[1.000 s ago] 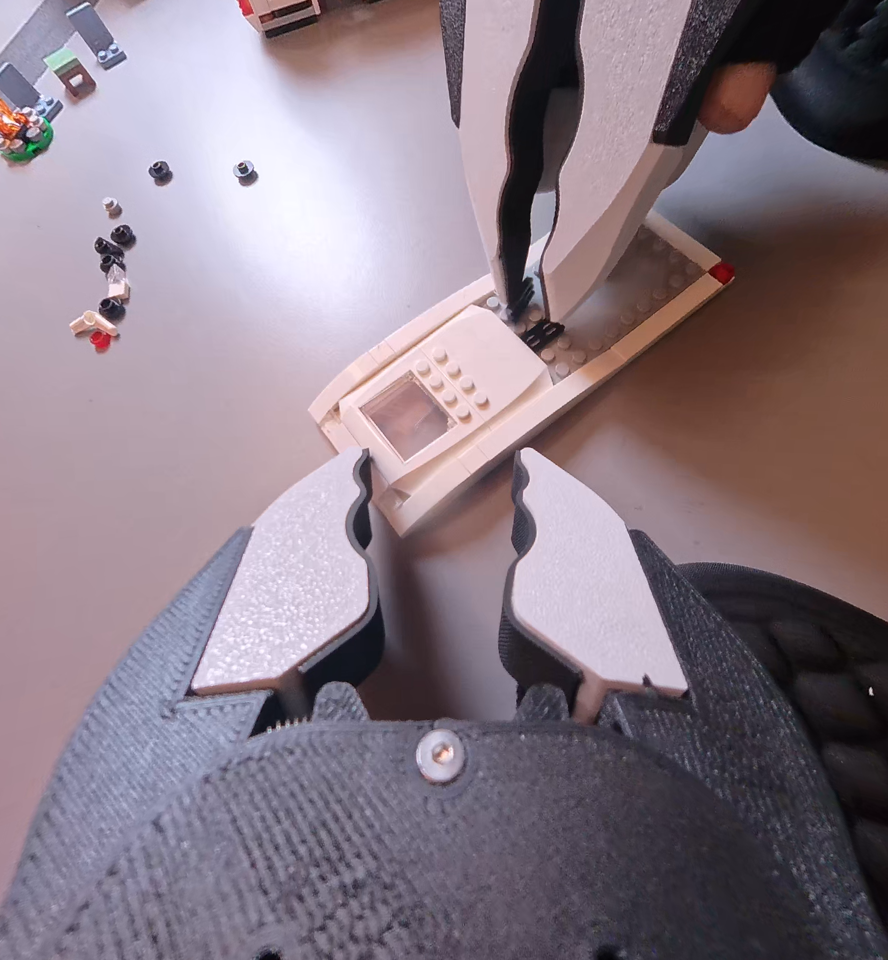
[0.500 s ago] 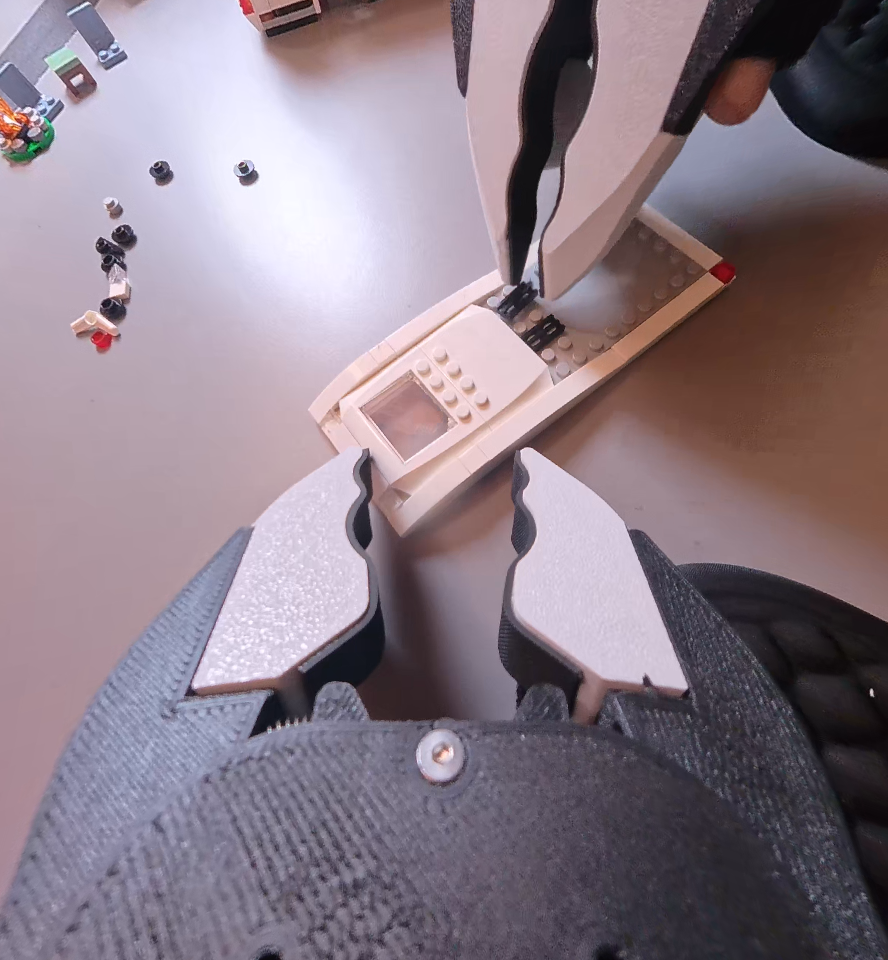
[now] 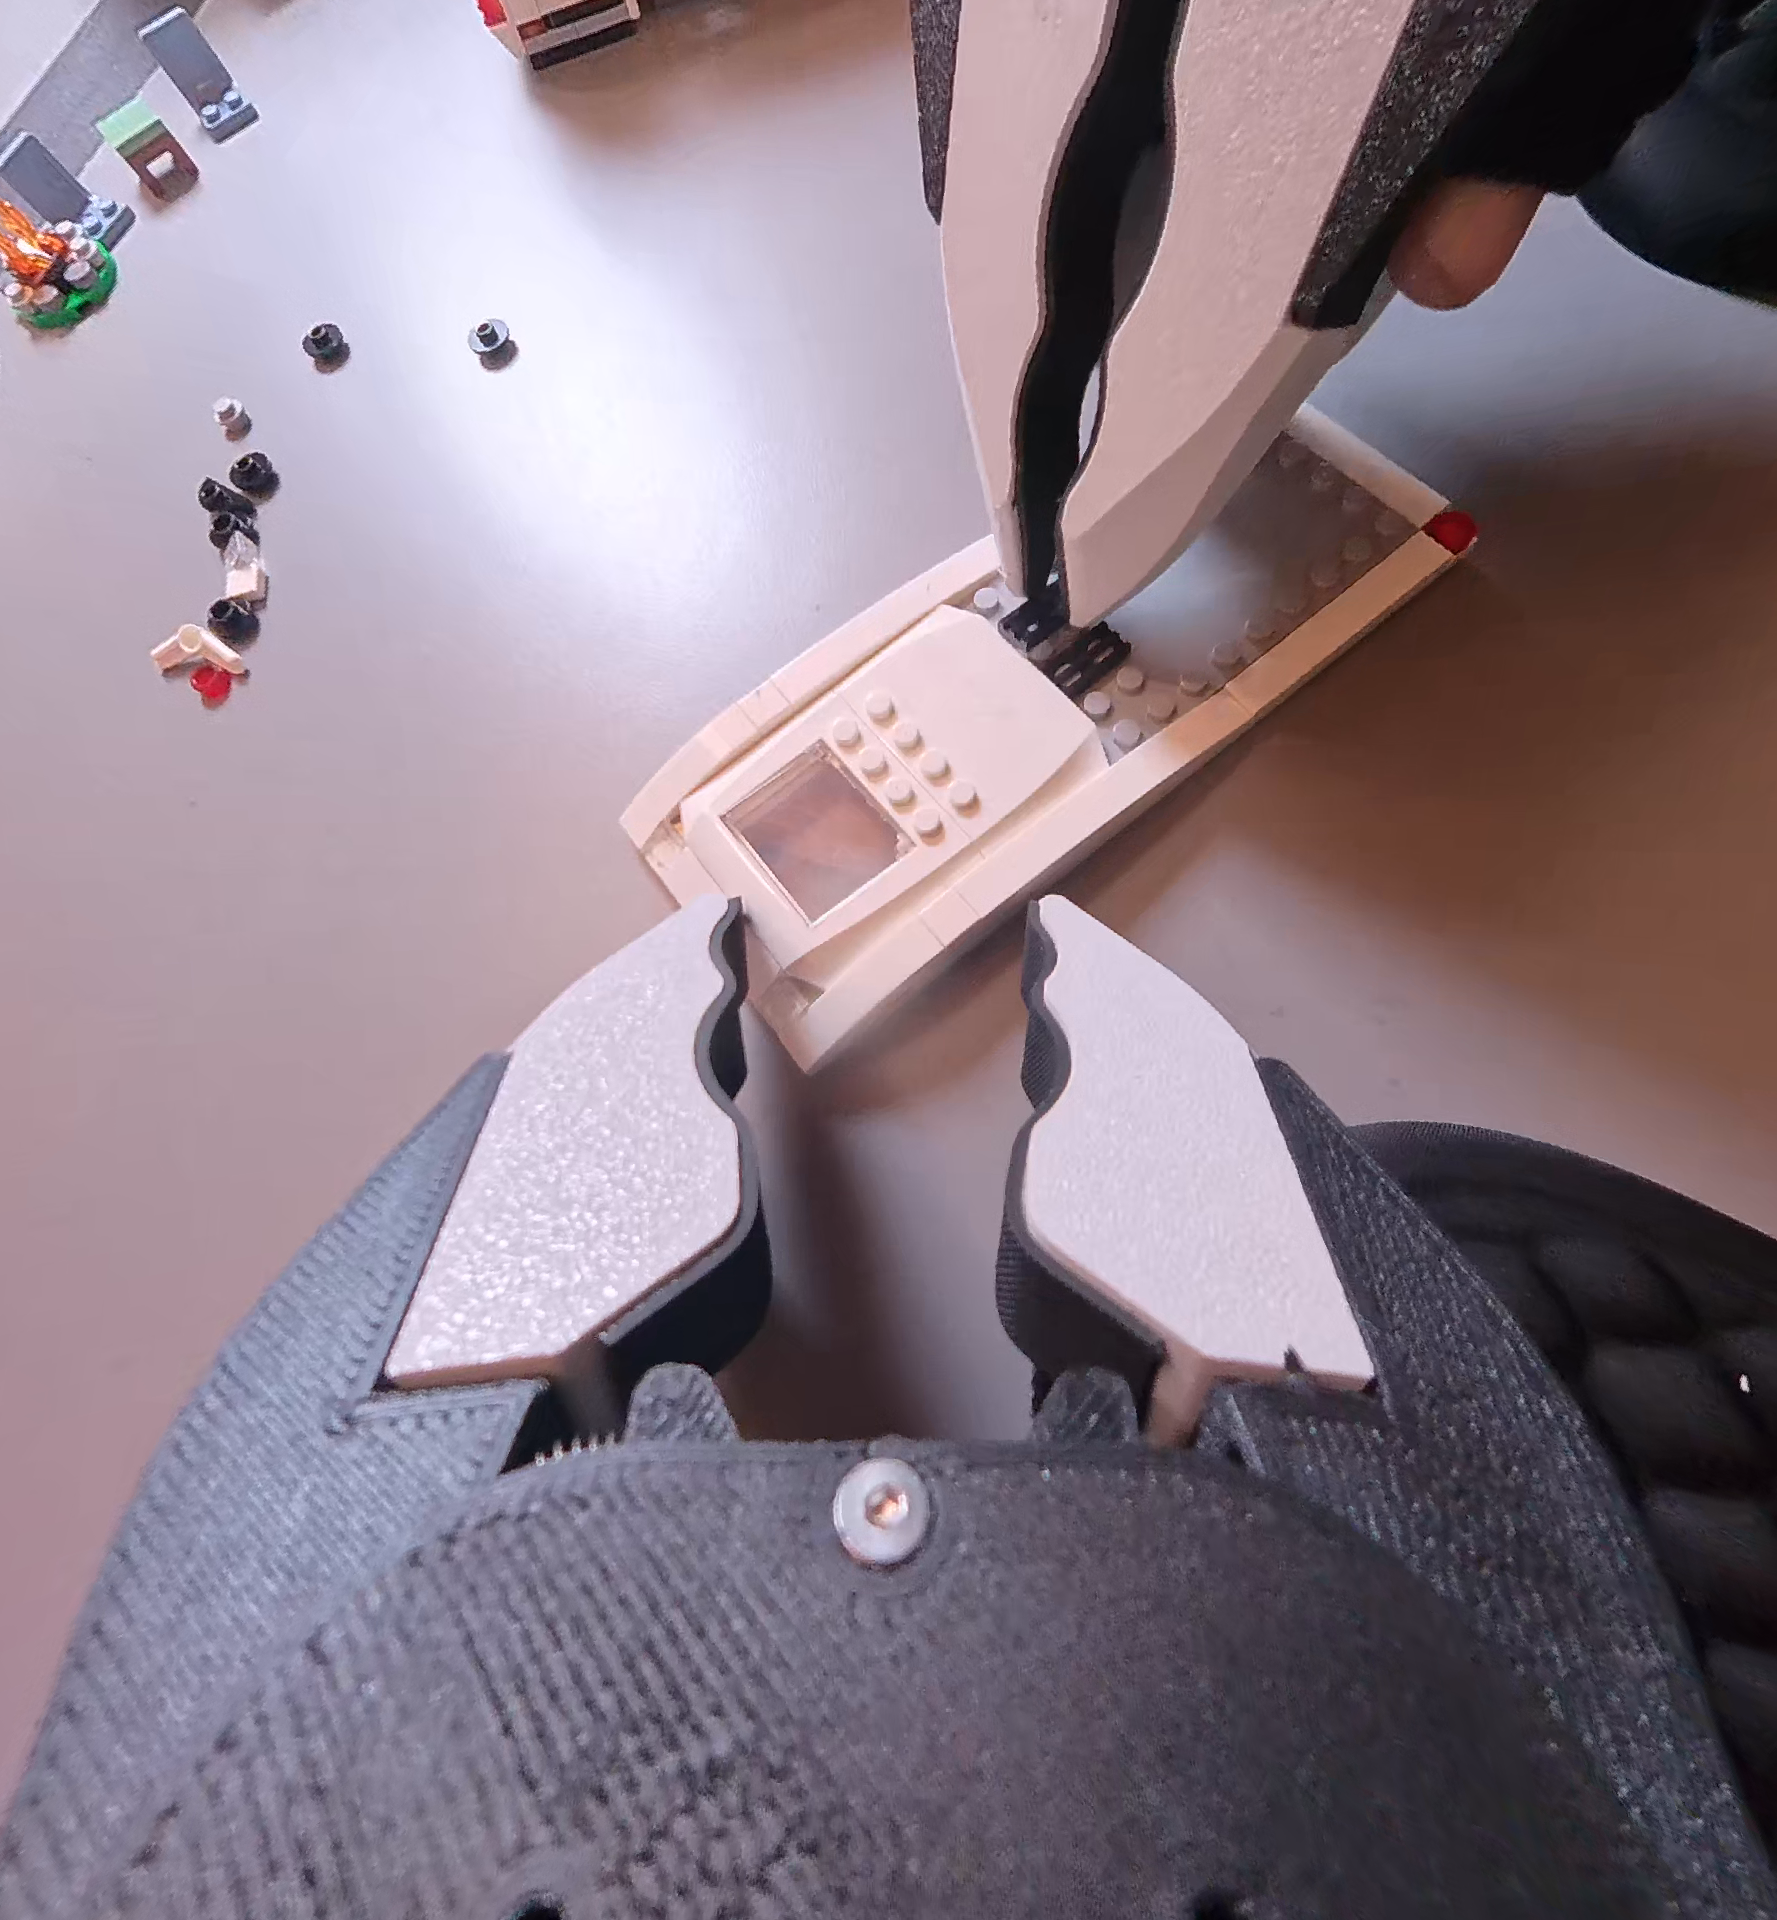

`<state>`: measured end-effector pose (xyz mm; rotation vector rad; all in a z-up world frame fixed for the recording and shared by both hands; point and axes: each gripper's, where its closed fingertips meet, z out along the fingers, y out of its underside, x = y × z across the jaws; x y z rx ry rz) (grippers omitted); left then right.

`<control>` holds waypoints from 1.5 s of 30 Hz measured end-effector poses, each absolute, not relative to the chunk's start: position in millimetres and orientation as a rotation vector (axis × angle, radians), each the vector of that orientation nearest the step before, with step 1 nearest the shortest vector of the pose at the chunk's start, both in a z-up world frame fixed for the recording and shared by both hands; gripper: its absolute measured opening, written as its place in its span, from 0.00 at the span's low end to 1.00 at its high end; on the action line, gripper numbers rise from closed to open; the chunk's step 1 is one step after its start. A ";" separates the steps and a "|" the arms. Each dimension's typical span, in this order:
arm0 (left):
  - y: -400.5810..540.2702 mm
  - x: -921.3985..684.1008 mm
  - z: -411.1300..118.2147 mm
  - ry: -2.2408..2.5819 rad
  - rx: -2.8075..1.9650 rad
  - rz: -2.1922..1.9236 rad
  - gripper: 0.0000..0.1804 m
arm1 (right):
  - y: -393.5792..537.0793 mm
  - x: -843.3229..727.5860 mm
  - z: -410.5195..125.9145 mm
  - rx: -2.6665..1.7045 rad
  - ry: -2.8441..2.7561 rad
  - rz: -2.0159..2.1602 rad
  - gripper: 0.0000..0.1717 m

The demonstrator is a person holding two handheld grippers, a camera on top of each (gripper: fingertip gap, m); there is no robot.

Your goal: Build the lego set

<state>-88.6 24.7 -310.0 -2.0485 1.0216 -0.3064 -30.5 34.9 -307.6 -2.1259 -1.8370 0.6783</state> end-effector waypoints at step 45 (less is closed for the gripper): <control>22.2 -87.7 -309.8 1.025 -2.040 -0.308 0.28 | 31.8 -33.4 -310.0 -1.972 -2.097 0.309 0.00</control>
